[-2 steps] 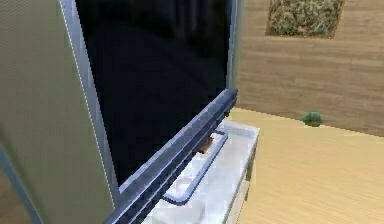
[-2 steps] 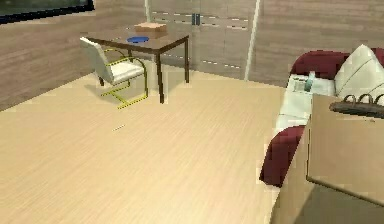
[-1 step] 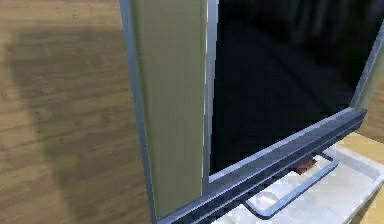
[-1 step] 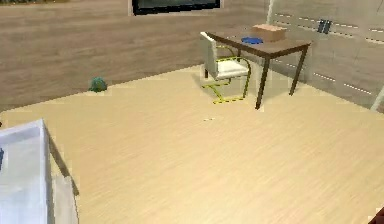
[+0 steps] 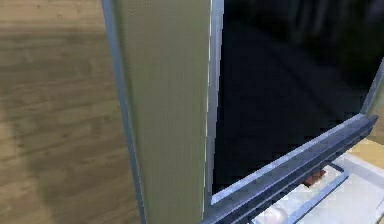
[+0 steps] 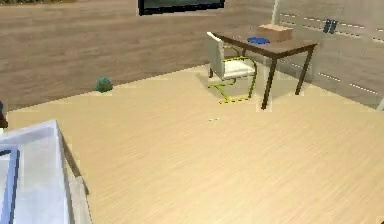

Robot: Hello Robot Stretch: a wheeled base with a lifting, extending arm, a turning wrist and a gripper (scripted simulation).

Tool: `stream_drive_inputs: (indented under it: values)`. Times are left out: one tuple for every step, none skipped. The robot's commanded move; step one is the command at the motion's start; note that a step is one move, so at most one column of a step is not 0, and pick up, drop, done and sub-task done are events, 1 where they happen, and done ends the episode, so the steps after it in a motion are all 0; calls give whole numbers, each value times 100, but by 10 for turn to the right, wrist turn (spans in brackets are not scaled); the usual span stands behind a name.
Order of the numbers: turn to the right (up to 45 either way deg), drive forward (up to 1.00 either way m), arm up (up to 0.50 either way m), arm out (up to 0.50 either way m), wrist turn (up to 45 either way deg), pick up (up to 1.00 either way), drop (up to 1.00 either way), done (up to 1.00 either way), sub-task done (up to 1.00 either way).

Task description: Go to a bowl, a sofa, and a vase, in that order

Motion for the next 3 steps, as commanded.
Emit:
stream_drive_inputs:
  values:
    - [450,0,0,0,0,0,0,0,0]
    - [450,0,0,0,0,0,0,0,0]
    - [150,0,0,0,0,0,0,0,0]
